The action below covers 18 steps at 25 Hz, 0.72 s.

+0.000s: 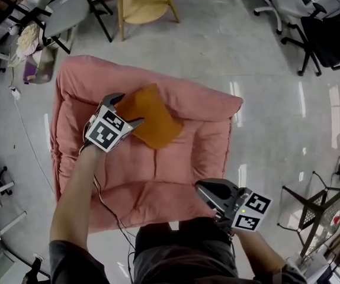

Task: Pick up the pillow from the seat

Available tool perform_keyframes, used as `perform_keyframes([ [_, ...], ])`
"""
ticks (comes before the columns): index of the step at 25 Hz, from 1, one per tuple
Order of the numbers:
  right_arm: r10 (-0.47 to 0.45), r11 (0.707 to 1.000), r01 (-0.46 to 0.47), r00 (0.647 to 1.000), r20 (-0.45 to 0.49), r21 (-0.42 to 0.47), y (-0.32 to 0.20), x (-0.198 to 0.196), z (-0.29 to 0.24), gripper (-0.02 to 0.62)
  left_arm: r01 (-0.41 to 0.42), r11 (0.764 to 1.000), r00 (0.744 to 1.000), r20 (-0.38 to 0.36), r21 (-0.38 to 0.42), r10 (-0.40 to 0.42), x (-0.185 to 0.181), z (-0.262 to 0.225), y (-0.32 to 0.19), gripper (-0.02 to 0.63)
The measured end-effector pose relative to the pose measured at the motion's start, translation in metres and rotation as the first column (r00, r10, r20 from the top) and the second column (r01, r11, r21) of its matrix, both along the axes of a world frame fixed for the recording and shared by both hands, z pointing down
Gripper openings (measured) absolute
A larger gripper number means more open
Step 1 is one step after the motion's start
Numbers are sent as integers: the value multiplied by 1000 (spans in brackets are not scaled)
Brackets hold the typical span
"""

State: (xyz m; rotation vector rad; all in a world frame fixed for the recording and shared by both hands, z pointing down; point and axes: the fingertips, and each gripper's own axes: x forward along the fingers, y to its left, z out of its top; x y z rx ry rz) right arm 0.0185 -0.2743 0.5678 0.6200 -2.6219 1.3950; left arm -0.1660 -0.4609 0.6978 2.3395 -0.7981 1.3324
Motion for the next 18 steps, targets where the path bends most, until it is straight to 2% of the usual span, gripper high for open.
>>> perform_keyframes([
  [4,28,999,-29,1000,-11,-41,-7,2,15,12,-90,982,990,94,-168,107,-2,34,-7,407],
  [8,35,997,-36,999,-16,-75,-10,-1,23,12,-103,950,990,66,-293,128,5,54,-3,407],
  [13,20,995,-21,1000,-12,-99,-8,-9,32,12,-141,938,982,74,-317,173,21,75,13,407],
  [16,10,995,-10,1000,-4,-99,-6,-17,34,12,-148,935,975,112,-322,193,28,94,29,405],
  [18,-1,995,1,1000,1,-100,-5,-21,33,12,-148,939,971,135,-311,198,32,100,34,374],
])
